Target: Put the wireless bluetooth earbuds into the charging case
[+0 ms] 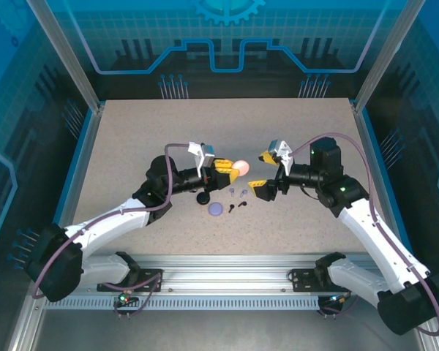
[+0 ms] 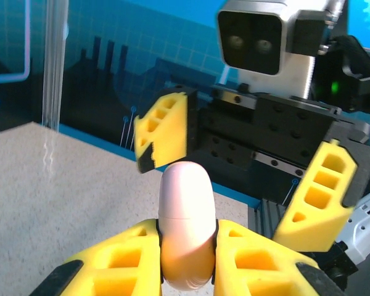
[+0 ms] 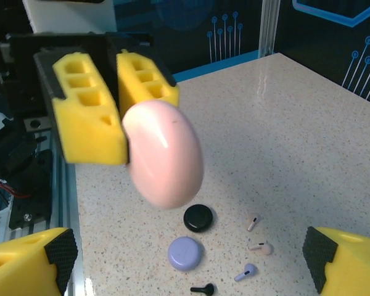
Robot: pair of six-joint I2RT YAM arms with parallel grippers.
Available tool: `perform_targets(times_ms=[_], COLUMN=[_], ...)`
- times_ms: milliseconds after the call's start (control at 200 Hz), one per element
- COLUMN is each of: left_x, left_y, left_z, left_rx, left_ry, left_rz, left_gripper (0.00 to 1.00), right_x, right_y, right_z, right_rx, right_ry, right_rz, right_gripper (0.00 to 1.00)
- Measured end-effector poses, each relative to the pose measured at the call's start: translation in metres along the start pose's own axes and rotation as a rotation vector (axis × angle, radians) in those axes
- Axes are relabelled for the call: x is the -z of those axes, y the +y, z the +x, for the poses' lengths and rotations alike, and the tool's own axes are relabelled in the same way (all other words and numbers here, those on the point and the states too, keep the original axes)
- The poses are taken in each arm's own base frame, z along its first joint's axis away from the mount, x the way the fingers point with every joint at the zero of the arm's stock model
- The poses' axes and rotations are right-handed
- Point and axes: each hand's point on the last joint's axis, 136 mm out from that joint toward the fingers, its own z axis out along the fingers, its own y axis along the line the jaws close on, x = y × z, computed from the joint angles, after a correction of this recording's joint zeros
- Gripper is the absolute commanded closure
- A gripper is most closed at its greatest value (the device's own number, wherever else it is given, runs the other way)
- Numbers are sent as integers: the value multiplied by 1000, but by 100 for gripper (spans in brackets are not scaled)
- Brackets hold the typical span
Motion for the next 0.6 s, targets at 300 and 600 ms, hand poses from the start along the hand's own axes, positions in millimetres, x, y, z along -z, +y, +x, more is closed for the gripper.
perform_targets(times_ms=[300,600], left_x=[-1,-2], left_y=[-6,-8], left_z=[-9,-9], left_rx=[-84,-102], left_ry=[-37,-37], left_rz=[20,23], left_gripper=[87,86], right_x=[-10,-12], right_y=[3,11], right_z=[-2,-12], right_rx=[-10,16], right_ry=[4,-6], right_rz=[-76,-119], right_gripper=[43,62])
